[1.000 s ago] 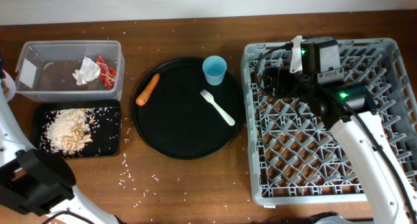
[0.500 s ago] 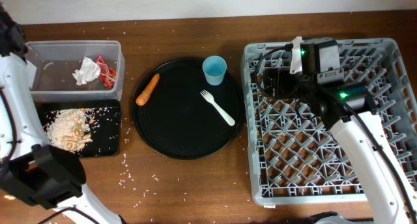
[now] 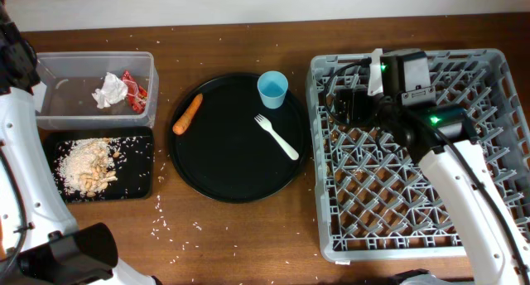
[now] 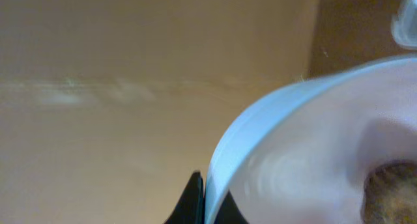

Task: Sort waste into correct bins and load items into the dishwasher rack
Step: 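Tip the pink bowl over the black tray to empty the scrap, then bring the pink bowl toward the rack and hand it to the right gripper, then place the pink bowl in the dish rack with the right gripper, then grasp the blue cup with the left gripper, then lift the blue cup and hand it to the right gripper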

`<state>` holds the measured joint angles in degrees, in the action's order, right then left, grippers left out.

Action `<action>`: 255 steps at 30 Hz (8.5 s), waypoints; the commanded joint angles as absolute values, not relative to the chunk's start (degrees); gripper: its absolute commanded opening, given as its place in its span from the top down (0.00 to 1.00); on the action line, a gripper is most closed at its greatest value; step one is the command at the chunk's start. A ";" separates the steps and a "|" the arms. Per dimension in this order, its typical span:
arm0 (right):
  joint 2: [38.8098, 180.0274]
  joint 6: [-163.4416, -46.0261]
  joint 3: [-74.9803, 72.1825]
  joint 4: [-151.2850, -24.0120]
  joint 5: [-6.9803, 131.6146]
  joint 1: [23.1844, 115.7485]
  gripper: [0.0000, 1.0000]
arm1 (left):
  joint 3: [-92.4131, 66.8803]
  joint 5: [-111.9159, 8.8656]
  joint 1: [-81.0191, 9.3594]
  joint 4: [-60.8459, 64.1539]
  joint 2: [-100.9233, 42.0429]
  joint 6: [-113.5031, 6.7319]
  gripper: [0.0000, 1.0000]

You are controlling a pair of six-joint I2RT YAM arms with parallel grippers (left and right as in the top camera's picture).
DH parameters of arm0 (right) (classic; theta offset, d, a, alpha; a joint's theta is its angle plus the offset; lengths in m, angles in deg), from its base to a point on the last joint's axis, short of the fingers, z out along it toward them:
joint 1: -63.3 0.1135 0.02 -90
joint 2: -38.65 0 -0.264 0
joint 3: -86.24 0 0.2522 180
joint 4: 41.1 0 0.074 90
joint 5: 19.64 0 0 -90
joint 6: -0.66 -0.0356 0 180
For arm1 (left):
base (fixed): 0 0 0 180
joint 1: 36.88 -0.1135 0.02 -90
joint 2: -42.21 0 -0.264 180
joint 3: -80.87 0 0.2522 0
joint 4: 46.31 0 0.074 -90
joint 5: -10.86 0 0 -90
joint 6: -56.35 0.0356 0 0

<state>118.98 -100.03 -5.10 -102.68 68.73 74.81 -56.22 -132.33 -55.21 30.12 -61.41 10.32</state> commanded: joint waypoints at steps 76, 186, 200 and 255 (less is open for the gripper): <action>127.07 -103.62 -5.43 -83.94 54.55 83.55 0.28 | -11.52 -63.55 -19.54 -8.56 -54.30 -35.82 1.00; 106.24 -92.84 -6.39 -102.15 90.24 79.40 0.11 | -54.01 -63.70 -17.87 18.49 -88.95 -30.16 0.21; 106.30 -92.84 -6.39 -102.70 90.24 79.40 0.12 | -54.03 -68.44 -17.17 17.29 -93.73 -30.16 0.99; 135.50 -91.34 -6.33 -59.55 5.41 74.59 0.54 | -56.57 10.92 -27.99 31.81 -86.56 -24.57 0.99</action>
